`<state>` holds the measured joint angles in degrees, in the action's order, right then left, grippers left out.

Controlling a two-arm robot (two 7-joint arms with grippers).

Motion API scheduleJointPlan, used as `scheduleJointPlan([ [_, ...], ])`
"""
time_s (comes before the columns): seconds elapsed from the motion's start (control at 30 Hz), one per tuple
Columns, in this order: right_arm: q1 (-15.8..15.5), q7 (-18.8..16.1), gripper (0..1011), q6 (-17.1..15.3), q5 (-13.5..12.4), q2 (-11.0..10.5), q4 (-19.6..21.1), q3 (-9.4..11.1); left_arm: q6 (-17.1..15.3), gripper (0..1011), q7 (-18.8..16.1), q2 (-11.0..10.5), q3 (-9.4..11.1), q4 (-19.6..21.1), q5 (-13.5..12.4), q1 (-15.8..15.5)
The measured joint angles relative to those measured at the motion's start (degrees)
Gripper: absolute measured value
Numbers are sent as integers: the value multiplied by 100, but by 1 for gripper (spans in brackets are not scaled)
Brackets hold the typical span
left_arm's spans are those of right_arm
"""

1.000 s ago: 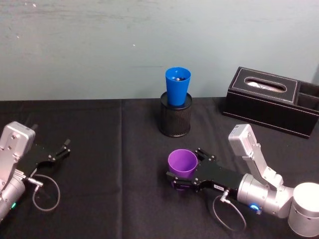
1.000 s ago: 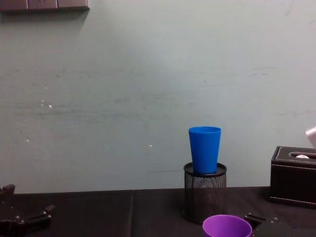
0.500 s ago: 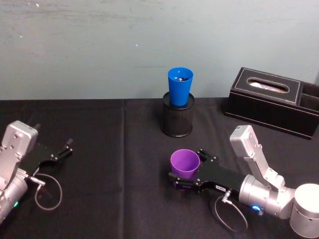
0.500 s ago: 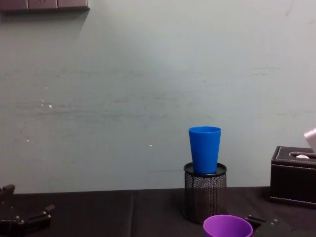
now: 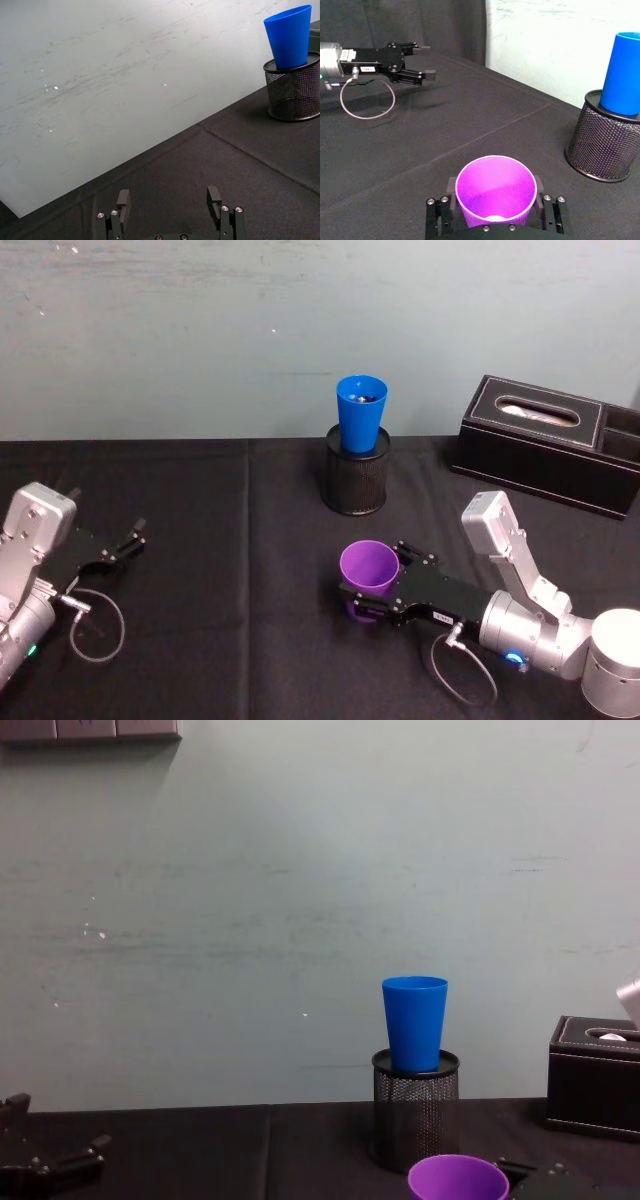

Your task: Pick up one cup with a gripper and tap it against the other cup.

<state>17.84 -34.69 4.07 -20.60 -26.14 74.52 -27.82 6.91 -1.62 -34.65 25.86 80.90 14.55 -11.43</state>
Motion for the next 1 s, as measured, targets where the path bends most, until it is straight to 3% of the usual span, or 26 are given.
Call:
scheduleJointPlan([
  [0.1, 0, 0, 816, 1, -1, 0, 1, 0, 0, 1000, 0, 0, 0, 0, 0, 0],
  [0.33, 0, 0, 761, 3, -4, 0, 2, -1, 0, 1000, 0, 0, 0, 0, 0, 0],
  [1.0, 0, 0, 734, 4, -9, 0, 2, -1, 0, 1000, 0, 0, 0, 0, 0, 0],
])
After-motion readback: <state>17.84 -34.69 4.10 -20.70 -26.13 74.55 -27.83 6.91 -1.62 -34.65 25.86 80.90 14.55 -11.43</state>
